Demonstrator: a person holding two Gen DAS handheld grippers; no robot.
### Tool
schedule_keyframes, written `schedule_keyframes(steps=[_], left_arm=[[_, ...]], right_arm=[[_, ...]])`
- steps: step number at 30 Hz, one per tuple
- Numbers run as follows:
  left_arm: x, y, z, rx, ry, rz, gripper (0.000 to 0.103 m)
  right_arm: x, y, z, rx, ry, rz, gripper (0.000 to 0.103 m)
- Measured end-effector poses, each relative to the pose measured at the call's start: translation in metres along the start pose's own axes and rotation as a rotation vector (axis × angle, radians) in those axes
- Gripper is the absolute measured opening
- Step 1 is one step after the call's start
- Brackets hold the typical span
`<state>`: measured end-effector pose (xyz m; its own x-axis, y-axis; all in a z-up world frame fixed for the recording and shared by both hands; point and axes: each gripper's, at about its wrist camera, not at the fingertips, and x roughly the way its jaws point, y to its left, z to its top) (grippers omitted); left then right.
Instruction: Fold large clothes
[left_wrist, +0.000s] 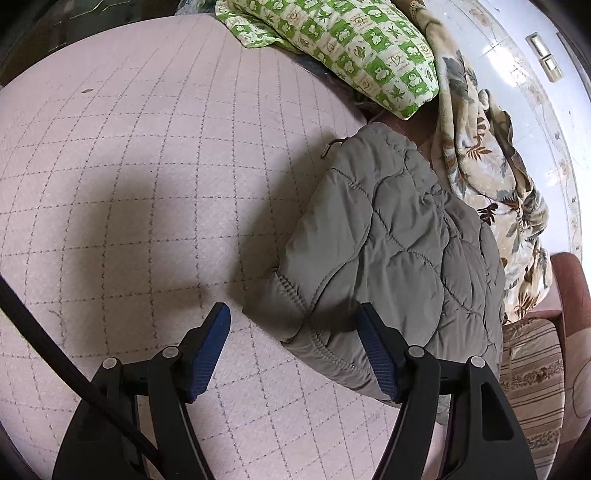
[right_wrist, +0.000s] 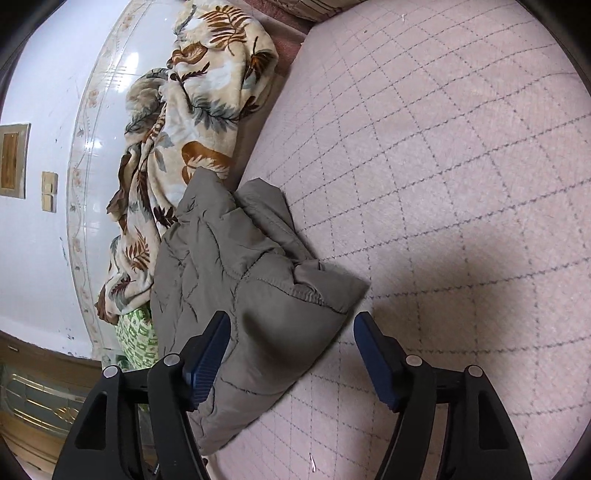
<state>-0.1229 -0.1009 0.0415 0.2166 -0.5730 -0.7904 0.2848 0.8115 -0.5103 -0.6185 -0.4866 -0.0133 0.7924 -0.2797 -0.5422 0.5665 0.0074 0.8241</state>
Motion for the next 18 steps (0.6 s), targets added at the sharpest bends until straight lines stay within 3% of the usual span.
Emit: schedule_keyframes(steps=[18], left_arm=[[0.025, 0.01, 0.002, -0.111, -0.01, -0.083, 0.077]], right_arm=[[0.03, -0.008, 0.002, 0.049, -0.036, 0.031, 0.083]])
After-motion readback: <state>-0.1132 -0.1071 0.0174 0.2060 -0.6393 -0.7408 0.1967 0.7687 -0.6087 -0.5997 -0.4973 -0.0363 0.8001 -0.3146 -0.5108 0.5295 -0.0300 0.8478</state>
